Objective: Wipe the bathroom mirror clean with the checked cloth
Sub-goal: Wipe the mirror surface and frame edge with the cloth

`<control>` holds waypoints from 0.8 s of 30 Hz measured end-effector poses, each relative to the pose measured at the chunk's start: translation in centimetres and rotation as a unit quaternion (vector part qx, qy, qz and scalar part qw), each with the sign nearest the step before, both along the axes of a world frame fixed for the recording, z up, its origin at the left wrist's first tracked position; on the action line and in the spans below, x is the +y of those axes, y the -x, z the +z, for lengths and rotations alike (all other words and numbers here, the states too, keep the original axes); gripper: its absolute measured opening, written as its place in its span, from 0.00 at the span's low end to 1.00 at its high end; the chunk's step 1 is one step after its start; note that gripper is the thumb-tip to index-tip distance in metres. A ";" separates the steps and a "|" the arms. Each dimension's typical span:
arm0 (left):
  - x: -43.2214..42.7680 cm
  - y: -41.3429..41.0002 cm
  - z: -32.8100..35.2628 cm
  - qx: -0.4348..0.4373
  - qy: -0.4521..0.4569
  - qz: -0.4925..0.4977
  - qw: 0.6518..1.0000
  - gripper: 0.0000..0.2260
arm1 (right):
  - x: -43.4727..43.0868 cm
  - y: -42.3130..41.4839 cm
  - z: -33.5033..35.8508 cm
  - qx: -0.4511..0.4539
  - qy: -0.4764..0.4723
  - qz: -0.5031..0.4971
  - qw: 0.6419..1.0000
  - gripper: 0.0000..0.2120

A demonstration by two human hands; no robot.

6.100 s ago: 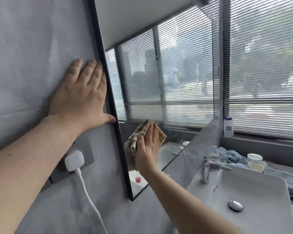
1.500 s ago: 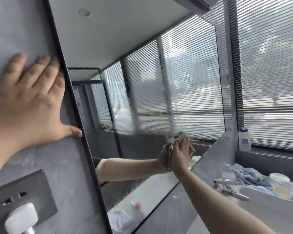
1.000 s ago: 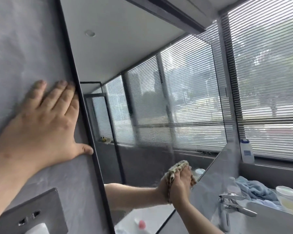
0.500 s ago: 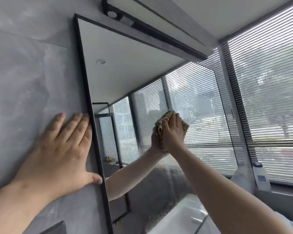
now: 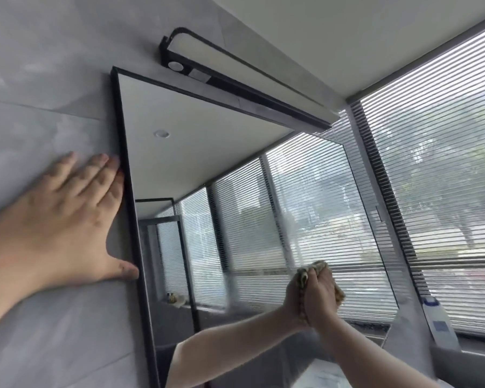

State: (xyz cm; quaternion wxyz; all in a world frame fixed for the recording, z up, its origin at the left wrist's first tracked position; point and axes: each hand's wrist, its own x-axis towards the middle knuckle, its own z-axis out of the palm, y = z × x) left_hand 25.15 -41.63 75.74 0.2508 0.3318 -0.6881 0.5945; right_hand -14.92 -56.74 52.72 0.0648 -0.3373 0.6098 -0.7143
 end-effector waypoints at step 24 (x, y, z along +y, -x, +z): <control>0.5 0.2 6.6 -0.006 0.026 -0.006 1.000 0.61 | -1.9 2.8 10.5 0.025 0.022 0.007 0.999 0.38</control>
